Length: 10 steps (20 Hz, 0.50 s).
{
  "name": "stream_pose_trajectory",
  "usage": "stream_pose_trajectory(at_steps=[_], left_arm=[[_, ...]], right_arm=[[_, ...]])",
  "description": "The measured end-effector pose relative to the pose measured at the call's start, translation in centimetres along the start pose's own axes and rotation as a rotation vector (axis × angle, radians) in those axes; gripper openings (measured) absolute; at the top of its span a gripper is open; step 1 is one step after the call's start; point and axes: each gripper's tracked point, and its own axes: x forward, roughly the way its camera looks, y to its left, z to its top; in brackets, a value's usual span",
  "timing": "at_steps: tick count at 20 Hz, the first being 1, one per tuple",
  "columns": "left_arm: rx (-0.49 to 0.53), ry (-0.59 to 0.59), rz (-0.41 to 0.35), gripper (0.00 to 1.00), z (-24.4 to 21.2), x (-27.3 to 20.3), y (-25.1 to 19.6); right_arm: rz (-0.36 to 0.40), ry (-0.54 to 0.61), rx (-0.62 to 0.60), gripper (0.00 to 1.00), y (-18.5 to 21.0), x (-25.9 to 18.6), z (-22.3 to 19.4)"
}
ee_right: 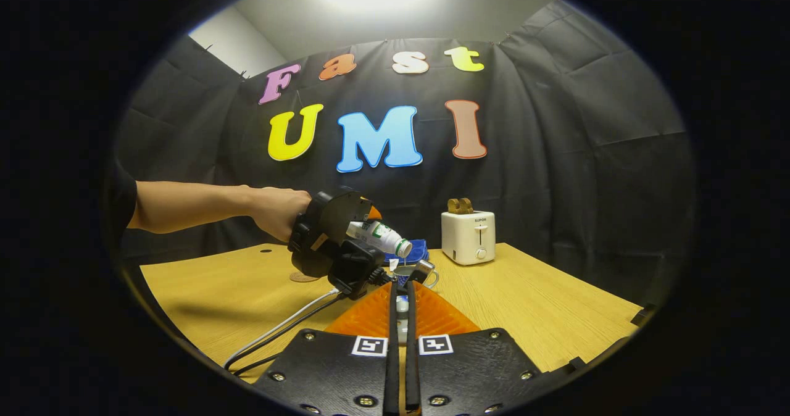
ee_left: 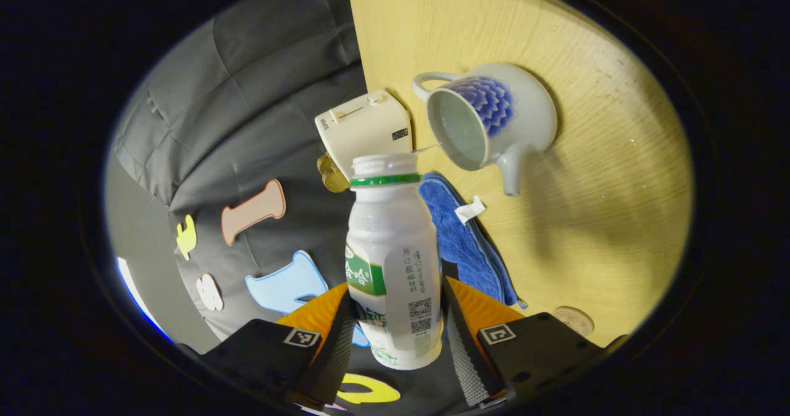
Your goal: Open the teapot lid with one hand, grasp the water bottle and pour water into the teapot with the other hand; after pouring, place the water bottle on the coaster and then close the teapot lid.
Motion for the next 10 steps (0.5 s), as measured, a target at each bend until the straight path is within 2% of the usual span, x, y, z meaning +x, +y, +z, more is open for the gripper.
stream_pose_trajectory(at_steps=[3,6,8,9,10], left_arm=[[-0.034,-0.001,-0.005,0.84,0.0,0.1,-0.4],[-0.089,-0.002,-0.02,0.84,0.1,0.4,-1.2],[-0.115,-0.004,-0.021,0.73,0.1,0.6,-1.7],[-0.125,-0.004,-0.021,0.84,0.2,0.5,-1.9],[-0.133,-0.003,-0.023,0.84,0.2,0.5,-2.1]], right_arm=[[-0.001,0.002,0.001,0.04,-0.1,0.3,-0.2],[0.001,0.005,0.0,0.04,0.0,0.3,-0.2],[0.002,0.003,-0.005,0.04,0.1,0.2,-0.2],[0.002,0.003,-0.008,0.04,0.1,0.3,-0.2],[0.002,0.004,-0.011,0.04,0.2,0.4,-0.2]])
